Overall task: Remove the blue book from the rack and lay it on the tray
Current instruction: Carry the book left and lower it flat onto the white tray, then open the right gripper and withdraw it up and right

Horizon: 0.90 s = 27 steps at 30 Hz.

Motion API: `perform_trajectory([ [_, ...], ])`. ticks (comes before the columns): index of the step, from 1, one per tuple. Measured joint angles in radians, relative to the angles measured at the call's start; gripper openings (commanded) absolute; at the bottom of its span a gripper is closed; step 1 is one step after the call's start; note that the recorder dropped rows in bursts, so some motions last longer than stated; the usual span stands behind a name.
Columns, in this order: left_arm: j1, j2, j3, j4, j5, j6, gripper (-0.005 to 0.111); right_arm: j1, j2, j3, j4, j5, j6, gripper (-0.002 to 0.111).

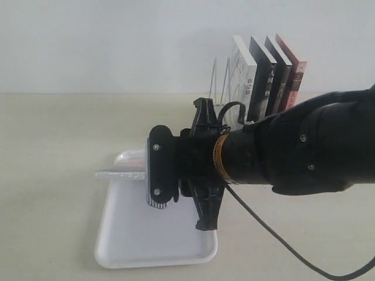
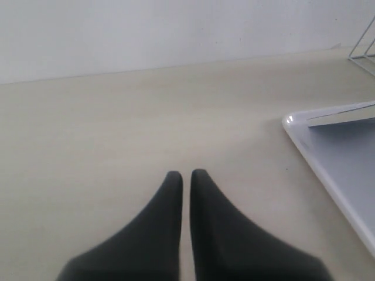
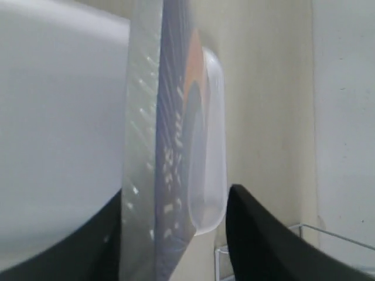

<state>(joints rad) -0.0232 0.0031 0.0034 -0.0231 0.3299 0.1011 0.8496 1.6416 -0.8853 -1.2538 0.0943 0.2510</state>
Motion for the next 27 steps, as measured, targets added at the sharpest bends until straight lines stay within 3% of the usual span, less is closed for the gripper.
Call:
perform_trajectory([
  [17, 0.000, 0.000, 0.000, 0.000, 0.000, 0.000, 0.005, 0.000, -0.344, -0.004, 0.370, 0.015, 0.075, 0.045],
  [19, 0.000, 0.000, 0.000, 0.000, 0.000, 0.000, 0.005, 0.000, -0.397, -0.004, 0.384, 0.025, 0.079, 0.037],
  [22, 0.000, 0.000, 0.000, 0.000, 0.000, 0.000, 0.005, 0.000, -0.477, -0.004, 0.400, 0.044, 0.111, 0.002],
  [27, 0.000, 0.000, 0.000, 0.000, 0.000, 0.000, 0.005, 0.000, -0.630, -0.004, 0.405, 0.150, 0.214, 0.000],
])
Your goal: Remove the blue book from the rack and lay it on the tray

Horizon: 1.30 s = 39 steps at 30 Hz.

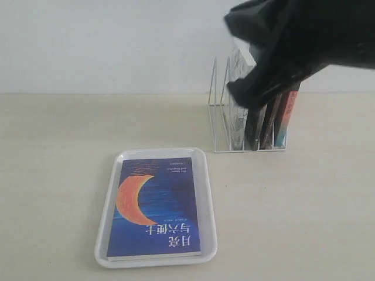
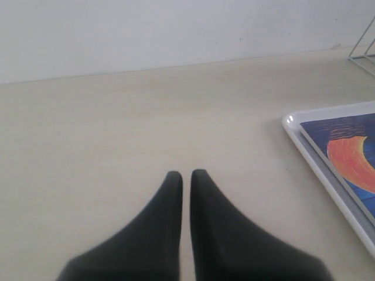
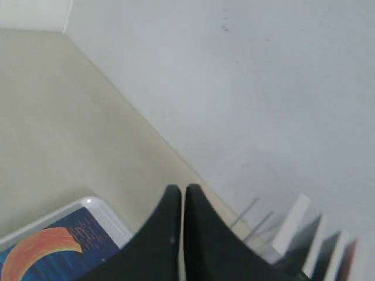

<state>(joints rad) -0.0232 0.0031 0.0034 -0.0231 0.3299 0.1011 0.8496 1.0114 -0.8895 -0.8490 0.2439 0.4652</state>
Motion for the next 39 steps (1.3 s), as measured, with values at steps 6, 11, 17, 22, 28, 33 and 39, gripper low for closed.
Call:
perform_trajectory([
  [6, 0.000, 0.000, 0.000, 0.000, 0.000, 0.000, 0.005, 0.000, -0.168, -0.002, 0.000, 0.225, 0.043, 0.000],
  [11, 0.000, 0.000, 0.000, 0.000, 0.000, 0.000, 0.005, 0.000, -0.246, -0.002, -0.006, 0.315, 0.045, 0.000],
  [17, 0.000, 0.000, 0.000, 0.000, 0.000, 0.000, 0.005, 0.000, -0.300, -0.002, -0.006, 0.341, 0.053, 0.000],
  [22, 0.000, 0.000, 0.000, 0.000, 0.000, 0.000, 0.005, 0.000, -0.323, -0.002, -0.006, 0.348, 0.057, 0.000],
  [28, 0.000, 0.000, 0.000, 0.000, 0.000, 0.000, 0.005, 0.000, -0.323, -0.002, -0.006, 0.349, 0.059, 0.000],
  [33, 0.000, 0.000, 0.000, 0.000, 0.000, 0.000, 0.005, 0.000, -0.323, -0.002, -0.006, 0.349, 0.059, 0.000],
  [39, 0.000, 0.000, 0.000, 0.000, 0.000, 0.000, 0.005, -0.101, -0.394, 0.023, 0.009, 0.271, 0.079, 0.000],
])
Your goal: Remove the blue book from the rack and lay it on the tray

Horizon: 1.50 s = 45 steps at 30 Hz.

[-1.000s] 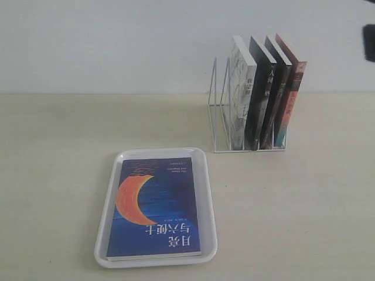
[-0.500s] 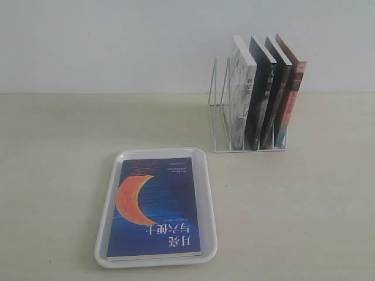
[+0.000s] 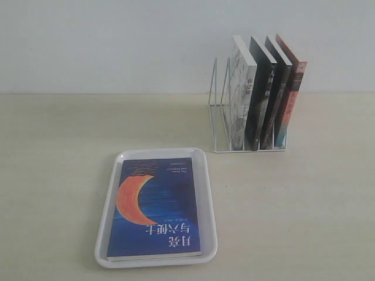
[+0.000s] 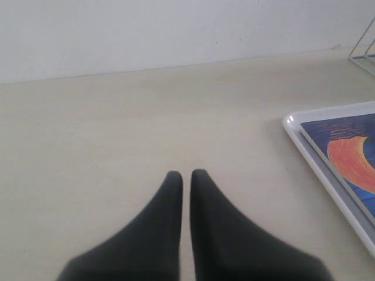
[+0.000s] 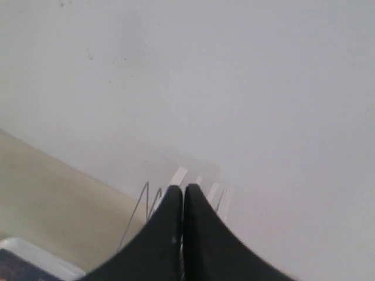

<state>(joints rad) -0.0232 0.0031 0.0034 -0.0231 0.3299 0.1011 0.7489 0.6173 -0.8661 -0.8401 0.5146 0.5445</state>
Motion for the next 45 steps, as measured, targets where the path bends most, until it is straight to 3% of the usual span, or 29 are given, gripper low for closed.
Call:
perform_trajectory([
  [5, 0.000, 0.000, 0.000, 0.000, 0.000, 0.000, 0.005, -0.498, -0.152, 0.272, 0.025, -0.338, 0.210, 0.000],
  [8, 0.000, 0.000, 0.000, 0.000, 0.000, 0.000, 0.005, -0.646, -0.204, 0.355, 0.043, -0.379, 0.301, 0.000],
  [13, 0.000, 0.000, 0.000, 0.000, 0.000, 0.000, 0.005, -0.668, -0.209, 0.362, 0.132, -0.383, 0.254, 0.000],
  [15, 0.000, 0.000, 0.000, 0.000, 0.000, 0.000, 0.005, -0.668, -0.211, 0.362, 0.247, -0.363, 0.123, 0.000],
  [20, 0.000, 0.000, 0.000, 0.000, 0.000, 0.000, 0.005, -0.668, -0.213, 0.362, 0.652, -0.310, -0.413, 0.000],
  [23, 0.000, 0.000, 0.000, 0.000, 0.000, 0.000, 0.005, -0.668, -0.213, 0.362, 0.794, -0.305, -0.567, 0.000],
  [35, 0.000, 0.000, 0.000, 0.000, 0.000, 0.000, 0.005, -0.697, -0.332, 0.394, 0.849, -0.158, -0.611, 0.000],
  [45, 0.000, 0.000, 0.000, 0.000, 0.000, 0.000, 0.005, -0.752, -0.565, 0.698, 0.853, -0.162, -0.565, 0.000],
])
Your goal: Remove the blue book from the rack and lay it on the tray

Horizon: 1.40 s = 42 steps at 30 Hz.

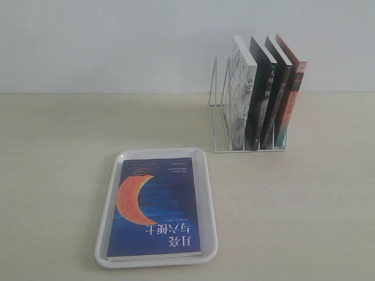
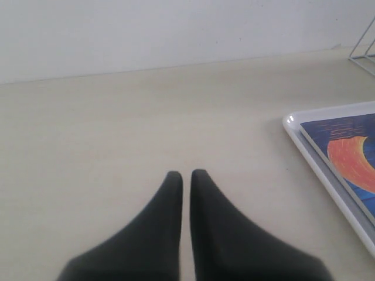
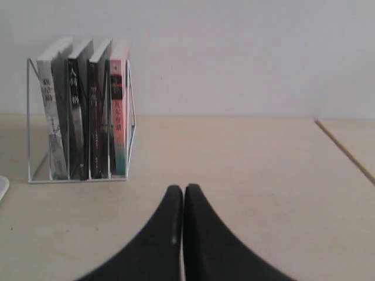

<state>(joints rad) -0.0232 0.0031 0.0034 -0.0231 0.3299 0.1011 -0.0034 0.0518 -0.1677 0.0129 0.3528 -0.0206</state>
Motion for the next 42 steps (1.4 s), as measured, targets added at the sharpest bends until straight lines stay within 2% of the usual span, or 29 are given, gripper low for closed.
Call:
perform_trajectory([
  [8, 0.000, 0.000, 0.000, 0.000, 0.000, 0.000, 0.005, 0.000, -0.045, 0.162, 0.000, -0.026, 0.110, 0.000],
  [42, 0.000, 0.000, 0.000, 0.000, 0.000, 0.000, 0.005, 0.023, -0.047, 0.164, 0.000, -0.007, 0.054, 0.000],
])
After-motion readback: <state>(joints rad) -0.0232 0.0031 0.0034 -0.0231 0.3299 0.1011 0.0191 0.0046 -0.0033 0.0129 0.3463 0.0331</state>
